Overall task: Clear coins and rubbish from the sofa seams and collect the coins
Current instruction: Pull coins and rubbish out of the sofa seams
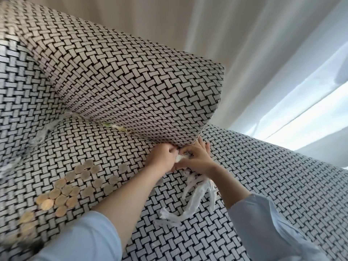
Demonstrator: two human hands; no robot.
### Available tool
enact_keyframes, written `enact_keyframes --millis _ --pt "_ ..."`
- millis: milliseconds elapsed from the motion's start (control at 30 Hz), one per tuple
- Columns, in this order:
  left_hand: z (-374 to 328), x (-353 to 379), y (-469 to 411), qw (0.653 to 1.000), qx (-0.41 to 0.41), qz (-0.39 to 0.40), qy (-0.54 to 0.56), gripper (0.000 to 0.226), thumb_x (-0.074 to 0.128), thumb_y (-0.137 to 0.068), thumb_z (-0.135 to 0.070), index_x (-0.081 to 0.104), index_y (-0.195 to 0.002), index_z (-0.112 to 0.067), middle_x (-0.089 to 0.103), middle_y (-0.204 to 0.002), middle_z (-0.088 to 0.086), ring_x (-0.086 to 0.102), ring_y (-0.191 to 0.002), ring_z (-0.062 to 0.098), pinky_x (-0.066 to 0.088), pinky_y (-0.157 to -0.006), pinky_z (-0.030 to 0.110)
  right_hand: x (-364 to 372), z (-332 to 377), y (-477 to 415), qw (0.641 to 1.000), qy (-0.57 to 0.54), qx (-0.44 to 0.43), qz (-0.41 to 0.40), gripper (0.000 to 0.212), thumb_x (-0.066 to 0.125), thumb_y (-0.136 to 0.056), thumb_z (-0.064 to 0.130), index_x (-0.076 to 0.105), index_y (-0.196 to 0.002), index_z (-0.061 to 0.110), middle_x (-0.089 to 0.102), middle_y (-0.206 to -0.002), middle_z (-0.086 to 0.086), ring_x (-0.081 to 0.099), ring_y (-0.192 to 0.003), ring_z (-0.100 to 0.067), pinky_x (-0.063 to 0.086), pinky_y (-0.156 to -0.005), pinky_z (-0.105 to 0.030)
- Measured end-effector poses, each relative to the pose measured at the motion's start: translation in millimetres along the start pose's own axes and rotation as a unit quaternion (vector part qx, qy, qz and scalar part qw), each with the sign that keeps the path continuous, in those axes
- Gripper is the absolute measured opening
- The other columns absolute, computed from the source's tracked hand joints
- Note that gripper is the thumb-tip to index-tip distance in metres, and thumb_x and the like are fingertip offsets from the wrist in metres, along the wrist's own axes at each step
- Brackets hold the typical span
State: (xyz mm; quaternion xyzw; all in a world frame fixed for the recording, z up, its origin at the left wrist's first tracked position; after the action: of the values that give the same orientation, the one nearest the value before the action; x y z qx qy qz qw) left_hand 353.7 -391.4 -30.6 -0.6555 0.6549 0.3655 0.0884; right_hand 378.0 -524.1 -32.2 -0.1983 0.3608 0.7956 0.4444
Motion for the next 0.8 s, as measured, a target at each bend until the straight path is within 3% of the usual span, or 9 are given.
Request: enact_keyframes --millis 100,200,267,333,400,467,567,667,800 --pt "1 1 7 0.999 0.009 0.037 -0.031 0.020 0.047 -0.100 -0.031 0.066 -0.105 -0.028 0.067 -0.082 -0.004 0.056 -0.054 0.014 0.045 -0.048 0.026 -5 -5 20 1.000 -0.016 -0.020 0.007 0.027 0.068 -0.079 0.017 0.067 -0.095 0.038 0.008 -0.163 -0.003 -0.011 -0.150 -0.015 -0.024 -0.111 -0.038" --pt "3 4 13 0.993 0.029 0.059 -0.100 0.031 0.044 -0.098 -0.030 0.072 -0.088 -0.024 0.066 -0.068 -0.004 0.035 -0.042 0.011 0.026 -0.042 0.020 -6 -14 40 0.994 -0.108 -0.003 -0.007 0.035 0.054 -0.084 -0.007 0.070 -0.077 0.023 0.052 -0.144 -0.002 0.024 -0.147 -0.019 0.000 -0.121 -0.044" --pt "3 7 18 0.988 0.041 0.078 -0.126 0.035 0.042 -0.096 -0.030 0.072 -0.081 -0.020 0.057 -0.050 -0.009 0.030 -0.035 0.009 0.022 -0.041 0.019 -13 -17 48 0.983 -0.177 0.015 -0.042 0.036 0.046 -0.084 -0.013 0.069 -0.071 0.012 0.074 -0.104 -0.001 0.059 -0.120 -0.028 0.037 -0.110 -0.054" --pt "2 3 20 0.989 0.042 0.064 -0.127 0.034 0.044 -0.094 -0.029 0.071 -0.073 -0.024 0.054 -0.043 -0.018 0.030 -0.028 0.004 0.022 -0.037 0.016 -24 -13 47 0.978 -0.180 0.004 -0.101 0.036 0.045 -0.085 -0.011 0.067 -0.070 0.012 0.074 -0.081 -0.002 0.067 -0.091 -0.038 0.052 -0.088 -0.058" --pt "-1 -7 19 0.992 0.039 0.017 -0.122 0.032 0.046 -0.093 -0.026 0.069 -0.071 -0.027 0.059 -0.052 -0.020 0.034 -0.028 0.002 0.022 -0.035 0.015 -29 -6 43 0.980 -0.129 -0.008 -0.153 0.036 0.044 -0.089 -0.004 0.070 -0.078 0.018 0.074 -0.086 0.002 0.066 -0.082 -0.038 0.055 -0.080 -0.055" --pt "-2 -17 15 0.990 0.042 -0.034 -0.133 0.027 0.048 -0.093 -0.025 0.066 -0.076 -0.031 0.060 -0.060 -0.019 0.041 -0.033 0.000 0.023 -0.033 0.016 -21 5 35 0.989 -0.057 -0.024 -0.136 0.036 0.043 -0.093 0.001 0.071 -0.104 0.020 0.071 -0.111 0.004 0.068 -0.091 -0.019 0.057 -0.087 -0.040" --pt "-1 -25 8 0.978 0.063 -0.083 -0.178 0.025 0.051 -0.094 -0.023 0.066 -0.110 -0.034 0.067 -0.106 -0.009 0.060 -0.068 0.004 0.044 -0.050 0.017 7 15 18 0.994 0.079 -0.047 -0.064 0.039 0.041 -0.096 0.009 0.054 -0.133 0.012 0.064 -0.123 -0.003 0.061 -0.104 -0.013 0.051 -0.091 -0.024" --pt "3 -24 -2 0.953 0.094 -0.104 -0.268 0.038 0.051 -0.095 -0.026 0.056 -0.132 -0.022 0.058 -0.131 -0.001 0.055 -0.116 0.018 0.045 -0.099 0.033 18 22 5 0.982 0.184 -0.035 -0.037 0.040 0.039 -0.093 0.011 0.050 -0.131 0.008 0.061 -0.108 -0.004 0.055 -0.102 -0.019 0.051 -0.095 -0.032" --pt "8 -20 -9 0.933 0.106 -0.125 -0.320 0.032 0.050 -0.096 -0.027 0.058 -0.126 -0.021 0.061 -0.125 -0.003 0.056 -0.113 0.016 0.043 -0.099 0.031 20 27 -11 0.972 0.236 -0.008 0.004 0.024 0.035 -0.093 0.016 0.055 -0.106 0.012 0.063 -0.105 -0.007 0.054 -0.106 -0.024 0.039 -0.107 -0.039"
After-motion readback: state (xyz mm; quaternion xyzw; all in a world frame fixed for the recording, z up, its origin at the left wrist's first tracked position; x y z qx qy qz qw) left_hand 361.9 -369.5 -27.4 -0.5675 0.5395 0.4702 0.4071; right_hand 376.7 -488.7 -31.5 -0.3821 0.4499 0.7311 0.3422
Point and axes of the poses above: each hand's wrist, its own y-axis away from the middle knuckle, its own x-axis out of the palm, z = x × y, the point moved 5 cm from there along -y, towards the middle knuckle
